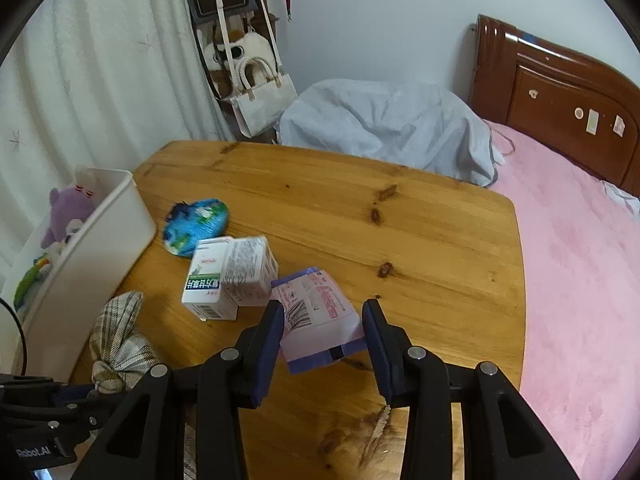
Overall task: Organize objects
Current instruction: 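Lift the plaid bow over the tray with the left tool while the right tool grasps the pink box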
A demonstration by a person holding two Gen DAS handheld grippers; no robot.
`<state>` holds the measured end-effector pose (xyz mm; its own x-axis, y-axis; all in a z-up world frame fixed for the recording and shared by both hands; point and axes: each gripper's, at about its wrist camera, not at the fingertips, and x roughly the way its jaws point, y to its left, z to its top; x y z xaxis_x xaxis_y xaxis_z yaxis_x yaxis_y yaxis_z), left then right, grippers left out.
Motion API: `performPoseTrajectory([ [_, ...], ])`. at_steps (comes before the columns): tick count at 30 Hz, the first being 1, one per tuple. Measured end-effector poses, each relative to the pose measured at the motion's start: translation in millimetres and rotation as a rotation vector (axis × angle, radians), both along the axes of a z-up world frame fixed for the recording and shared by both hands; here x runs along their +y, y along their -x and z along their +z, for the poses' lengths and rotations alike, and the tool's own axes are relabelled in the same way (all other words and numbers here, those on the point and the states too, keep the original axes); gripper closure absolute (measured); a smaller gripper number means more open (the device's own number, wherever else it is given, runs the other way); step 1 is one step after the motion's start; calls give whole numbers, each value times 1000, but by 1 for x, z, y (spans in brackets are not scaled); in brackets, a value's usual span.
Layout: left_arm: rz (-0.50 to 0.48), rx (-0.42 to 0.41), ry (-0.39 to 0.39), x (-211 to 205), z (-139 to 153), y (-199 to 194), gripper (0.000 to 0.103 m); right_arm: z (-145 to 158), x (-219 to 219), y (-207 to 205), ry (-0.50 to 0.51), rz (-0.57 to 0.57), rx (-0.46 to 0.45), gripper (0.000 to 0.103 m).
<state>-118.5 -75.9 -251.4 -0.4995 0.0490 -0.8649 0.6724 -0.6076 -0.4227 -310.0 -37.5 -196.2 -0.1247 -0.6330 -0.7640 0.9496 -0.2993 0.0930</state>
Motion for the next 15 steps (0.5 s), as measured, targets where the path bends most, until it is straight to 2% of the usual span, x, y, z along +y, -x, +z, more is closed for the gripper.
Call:
performPoseTrajectory([
  [7,-79,49,46,-8,21,15,76,25,9,-17,35,-23,45,62],
  [10,-120,68,89,-7,33,16,76,40,14,-26,60,-40,46,62],
  [15,-177,100,140,-11,51,3,76,59,16,-41,83,-46,64,62],
])
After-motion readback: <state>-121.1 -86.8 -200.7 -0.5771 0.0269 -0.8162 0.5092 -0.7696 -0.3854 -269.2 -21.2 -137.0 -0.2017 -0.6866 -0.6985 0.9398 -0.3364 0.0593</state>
